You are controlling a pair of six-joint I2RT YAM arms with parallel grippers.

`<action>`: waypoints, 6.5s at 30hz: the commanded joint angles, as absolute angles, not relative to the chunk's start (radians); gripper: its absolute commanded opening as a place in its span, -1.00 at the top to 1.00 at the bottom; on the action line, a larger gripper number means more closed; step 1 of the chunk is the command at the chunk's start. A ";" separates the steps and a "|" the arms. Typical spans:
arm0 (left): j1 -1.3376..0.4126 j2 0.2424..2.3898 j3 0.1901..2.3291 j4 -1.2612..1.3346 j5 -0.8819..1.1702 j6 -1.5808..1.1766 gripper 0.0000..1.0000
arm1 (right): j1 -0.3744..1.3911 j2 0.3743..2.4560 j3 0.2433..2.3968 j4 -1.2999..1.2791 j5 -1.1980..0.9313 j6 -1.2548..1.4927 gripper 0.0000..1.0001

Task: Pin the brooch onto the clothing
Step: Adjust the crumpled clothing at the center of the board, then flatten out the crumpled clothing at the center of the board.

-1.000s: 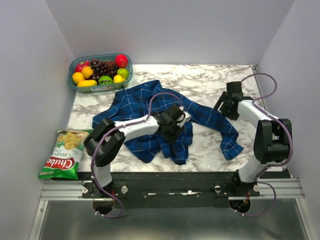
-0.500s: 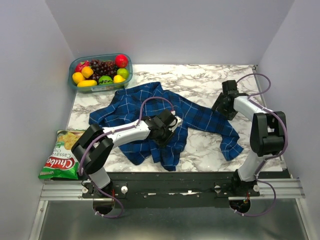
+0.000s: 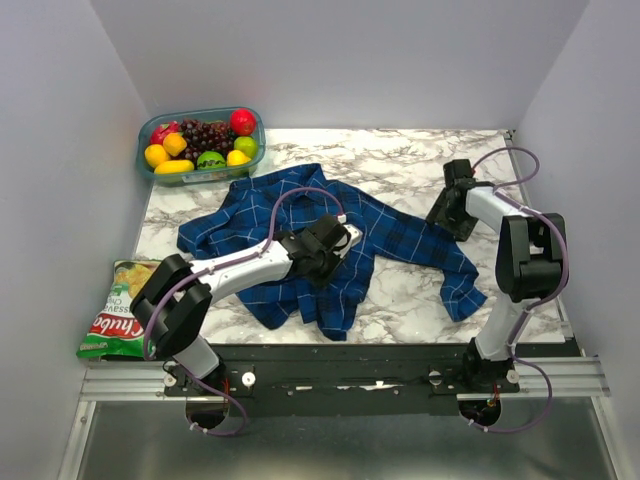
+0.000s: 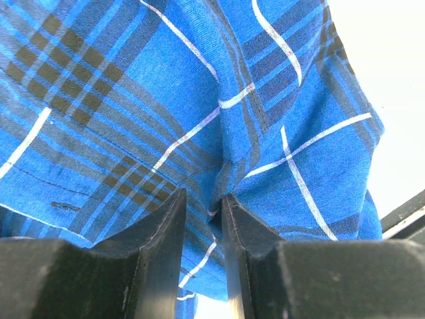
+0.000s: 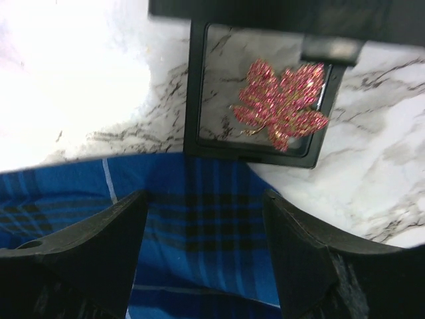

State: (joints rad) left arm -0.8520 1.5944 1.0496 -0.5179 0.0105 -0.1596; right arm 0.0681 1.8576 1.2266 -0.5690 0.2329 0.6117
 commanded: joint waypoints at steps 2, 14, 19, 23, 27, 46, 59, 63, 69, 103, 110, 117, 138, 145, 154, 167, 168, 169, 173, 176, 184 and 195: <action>-0.847 1.546 1.040 -0.509 -0.018 -0.143 0.28 | 0.045 1.902 1.296 -0.627 0.284 0.591 -0.54; -0.841 1.428 1.000 -0.425 0.032 -0.126 0.17 | 0.012 1.977 1.377 -0.683 0.295 0.571 -0.54; -0.841 1.445 1.002 -0.410 0.061 -0.127 0.02 | 0.012 1.982 1.385 -0.686 0.298 0.572 -0.54; -0.845 1.511 1.023 -0.411 0.130 -0.144 -0.06 | 0.009 1.983 1.394 -0.692 0.298 0.571 -0.54; -0.856 1.548 1.028 -0.414 0.164 -0.153 -0.14 | 0.011 1.953 1.388 -0.681 0.301 0.560 -0.54; -0.960 1.586 0.923 -0.407 0.296 -0.298 -0.14 | 0.018 1.599 1.254 -0.526 0.118 0.448 -0.63; -0.878 1.373 1.104 -0.497 0.135 -0.291 -0.74 | 0.222 1.453 1.235 -0.419 0.018 0.354 -0.55; -0.856 1.419 1.072 -0.483 0.139 -0.342 -0.69 | 0.291 1.543 1.288 -0.417 -0.031 0.338 -0.52; -0.857 1.451 0.928 -0.304 0.238 -0.455 -0.51 | 0.354 1.719 1.380 -0.422 -0.040 0.334 -0.49; -0.857 1.399 0.565 -0.089 0.238 -0.594 -0.19 | 0.356 2.241 1.848 -0.759 0.074 0.150 -0.15; -0.857 1.353 0.534 -0.109 0.224 -0.611 -0.18 | 0.353 2.286 1.881 -0.788 0.092 0.129 0.03; -0.857 1.332 0.511 -0.110 0.221 -0.637 -0.18 | 0.350 2.296 1.879 -0.793 0.051 0.129 0.91; -0.848 1.187 0.630 -0.261 0.195 -0.606 -0.50 | 0.261 2.234 1.910 -0.764 0.051 0.166 0.99; -0.727 1.141 0.839 -0.412 0.158 -0.543 -0.87 | 0.262 2.079 1.869 -0.747 -0.050 0.172 0.26; -0.384 0.965 0.680 -0.472 0.181 -0.663 -0.97 | 0.308 1.634 1.478 -0.575 -0.181 0.308 -0.56; -0.233 1.116 0.598 -0.200 0.235 -0.669 -0.75 | 0.623 1.408 0.951 -0.315 -0.234 0.549 -0.51; -0.233 1.179 0.621 -0.184 0.229 -0.655 -0.62 | 0.627 1.420 0.939 -0.270 -0.244 0.561 -0.50; -0.233 1.212 0.635 -0.163 0.227 -0.644 -0.52 | 0.632 1.433 0.925 -0.249 -0.251 0.572 -0.50; -0.236 1.342 0.686 -0.084 0.235 -0.643 -0.27 | 0.632 1.506 0.914 -0.215 -0.224 0.613 -0.45; -0.250 1.439 0.759 -0.057 0.250 -0.626 -0.23 | 0.630 1.561 0.949 -0.245 -0.137 0.621 -0.42; -0.287 1.730 1.066 -0.112 0.247 -0.549 -0.21 | 0.575 1.687 1.058 -0.302 -0.072 0.623 -0.40; -0.357 1.702 1.355 -0.284 0.178 -0.388 -0.80 | 0.520 1.706 1.212 -0.391 -0.055 0.535 -0.47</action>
